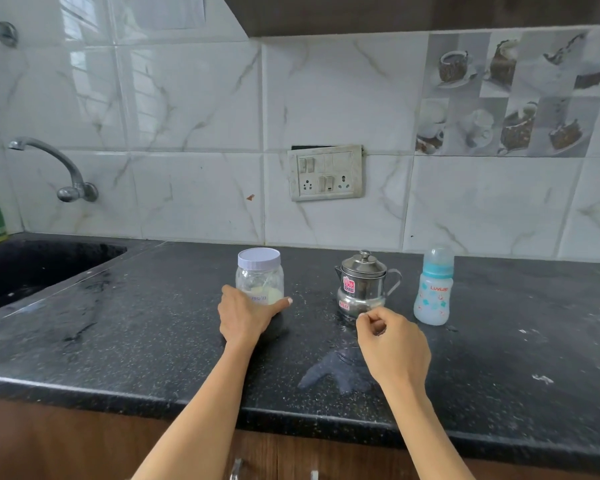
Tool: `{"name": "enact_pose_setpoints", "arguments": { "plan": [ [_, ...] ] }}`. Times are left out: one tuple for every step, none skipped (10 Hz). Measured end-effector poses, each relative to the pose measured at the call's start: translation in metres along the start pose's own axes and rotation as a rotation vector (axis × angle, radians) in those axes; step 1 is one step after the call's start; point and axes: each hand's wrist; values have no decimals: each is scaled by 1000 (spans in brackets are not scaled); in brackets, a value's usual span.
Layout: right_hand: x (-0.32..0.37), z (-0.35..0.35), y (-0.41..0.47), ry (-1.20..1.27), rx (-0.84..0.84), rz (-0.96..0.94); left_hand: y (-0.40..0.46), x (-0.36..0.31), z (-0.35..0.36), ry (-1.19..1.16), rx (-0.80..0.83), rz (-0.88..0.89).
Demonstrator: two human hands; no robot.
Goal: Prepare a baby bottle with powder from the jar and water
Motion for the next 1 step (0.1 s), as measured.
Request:
{"name": "enact_pose_setpoints", "arguments": {
  "plan": [
    [0, -1, -2, 10, 10, 44, -13, -2, -5, 130, -90, 5]
  ]
}}
Point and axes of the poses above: each hand's wrist, its own y-axis towards the middle knuckle, its own z-axis out of the palm, x = y × z, and after that the axes turned 9 degrees about -x, right-handed
